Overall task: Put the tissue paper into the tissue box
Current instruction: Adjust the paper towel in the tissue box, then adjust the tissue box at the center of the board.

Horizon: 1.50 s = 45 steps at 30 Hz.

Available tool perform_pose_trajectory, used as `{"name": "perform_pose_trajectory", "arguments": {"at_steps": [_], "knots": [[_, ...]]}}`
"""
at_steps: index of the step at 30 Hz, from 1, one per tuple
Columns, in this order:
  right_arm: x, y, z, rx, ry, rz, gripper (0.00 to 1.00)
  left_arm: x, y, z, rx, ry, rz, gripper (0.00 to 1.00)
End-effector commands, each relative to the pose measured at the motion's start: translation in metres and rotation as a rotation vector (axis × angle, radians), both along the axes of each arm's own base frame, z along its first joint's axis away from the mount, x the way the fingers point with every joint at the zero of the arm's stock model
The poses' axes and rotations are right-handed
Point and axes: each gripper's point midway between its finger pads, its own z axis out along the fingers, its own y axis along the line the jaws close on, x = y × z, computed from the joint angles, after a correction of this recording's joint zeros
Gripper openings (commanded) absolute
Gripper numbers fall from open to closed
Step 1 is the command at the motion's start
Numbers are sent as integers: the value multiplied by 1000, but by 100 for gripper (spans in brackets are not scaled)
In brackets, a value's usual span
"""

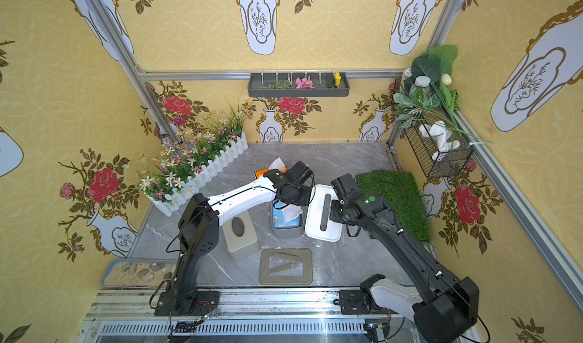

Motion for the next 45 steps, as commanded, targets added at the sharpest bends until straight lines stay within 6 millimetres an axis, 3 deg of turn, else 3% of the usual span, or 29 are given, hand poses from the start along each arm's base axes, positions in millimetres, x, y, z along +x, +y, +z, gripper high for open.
{"name": "perform_pose_trajectory", "arguments": {"at_steps": [1,6,13,22,30,36,45], "knots": [[10,26,10,89,-47,62,17,5,-9,15,-59,-39,0,66],[12,49,8,82,-30,121,17,6,7,32,-38,-87,37,68],[18,62,11,80,-23,153,17,16,63,68,-78,-162,184,72],[35,87,13,114,9,238,17,16,113,73,-55,-188,277,73],[53,104,19,246,89,310,16,14,164,75,-59,-202,377,73],[55,109,12,244,198,368,16,15,183,72,-51,-203,414,74],[52,110,9,216,309,401,16,25,186,65,-52,-183,409,74]]}}
